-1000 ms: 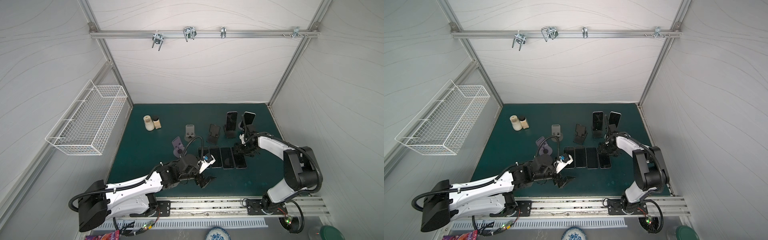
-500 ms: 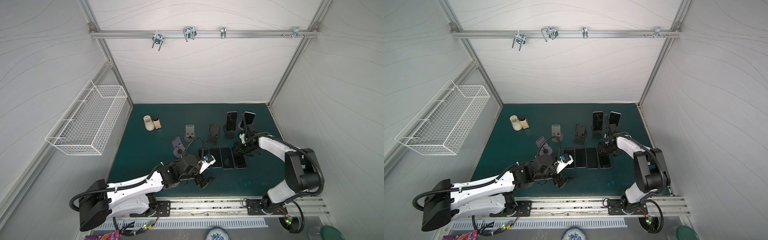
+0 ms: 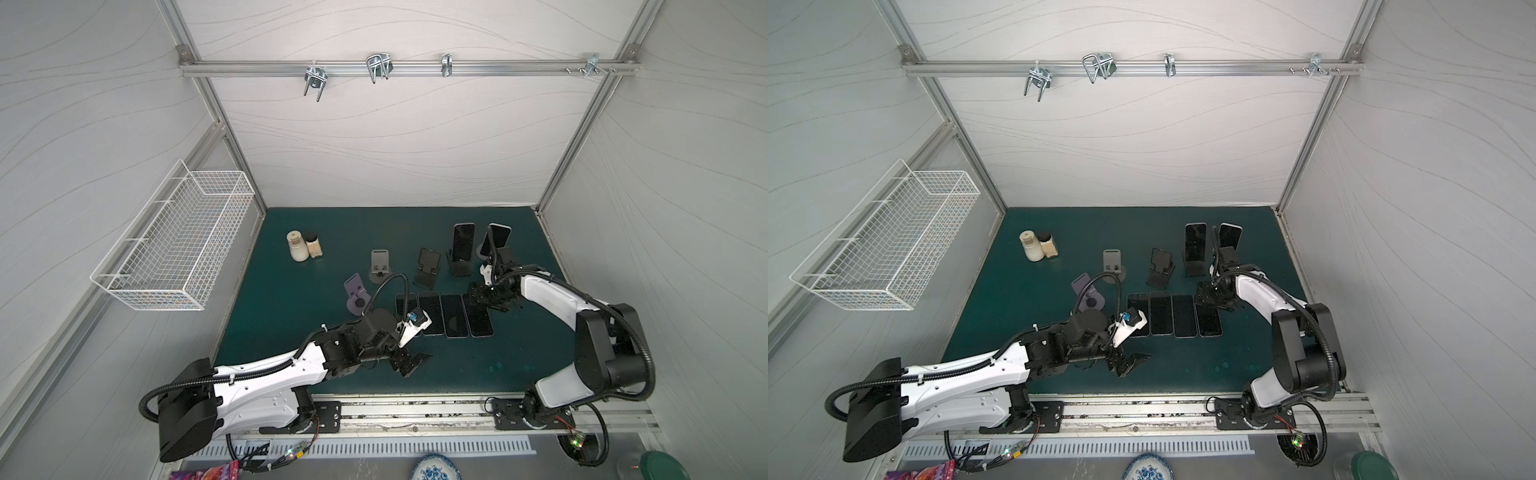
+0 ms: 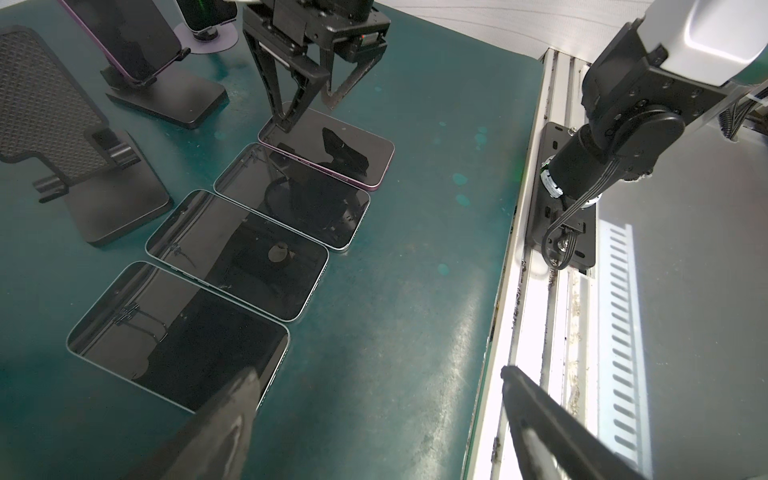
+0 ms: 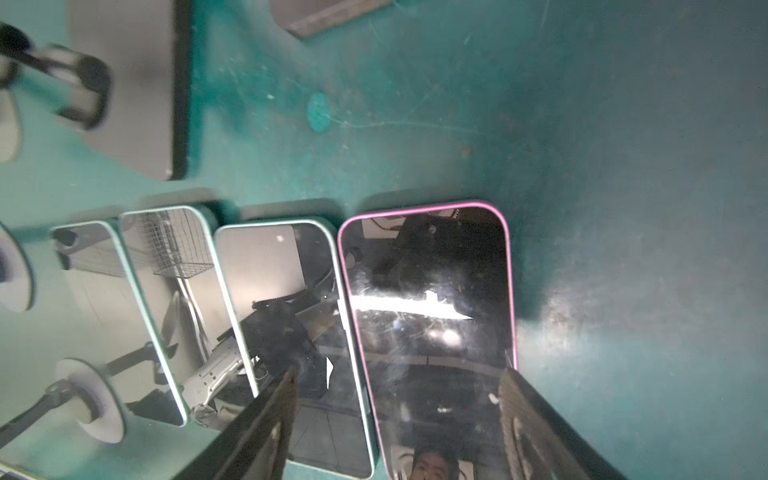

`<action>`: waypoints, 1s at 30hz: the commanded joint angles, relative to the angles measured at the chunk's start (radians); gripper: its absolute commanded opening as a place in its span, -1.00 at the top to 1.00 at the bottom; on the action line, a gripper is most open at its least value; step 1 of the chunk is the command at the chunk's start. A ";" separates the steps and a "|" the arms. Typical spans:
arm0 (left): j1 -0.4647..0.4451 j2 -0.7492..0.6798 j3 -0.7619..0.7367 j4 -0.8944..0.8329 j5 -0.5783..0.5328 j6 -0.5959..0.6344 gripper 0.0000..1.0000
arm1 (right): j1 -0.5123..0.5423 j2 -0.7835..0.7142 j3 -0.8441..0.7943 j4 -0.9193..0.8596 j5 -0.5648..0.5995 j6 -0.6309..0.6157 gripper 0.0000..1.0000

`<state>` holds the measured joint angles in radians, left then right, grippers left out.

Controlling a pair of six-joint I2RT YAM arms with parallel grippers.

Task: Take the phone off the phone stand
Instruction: 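Raise the right gripper away from the phones while the left arm lifts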

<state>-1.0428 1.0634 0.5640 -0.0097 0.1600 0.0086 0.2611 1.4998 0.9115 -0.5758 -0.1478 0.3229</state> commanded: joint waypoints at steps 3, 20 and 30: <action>-0.005 0.001 0.030 0.010 -0.008 0.019 -0.84 | -0.004 -0.085 -0.005 -0.011 0.001 0.008 -0.57; 0.008 -0.019 0.147 -0.012 -0.030 0.166 -0.87 | -0.005 -0.391 0.167 -0.010 0.048 0.015 -0.69; 0.103 0.199 0.406 0.060 0.060 0.288 -0.87 | -0.004 -0.317 0.290 0.051 0.097 -0.048 -0.69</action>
<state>-0.9565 1.2217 0.9024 0.0002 0.1719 0.2253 0.2611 1.1637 1.1751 -0.5449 -0.0685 0.3035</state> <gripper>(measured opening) 0.933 0.847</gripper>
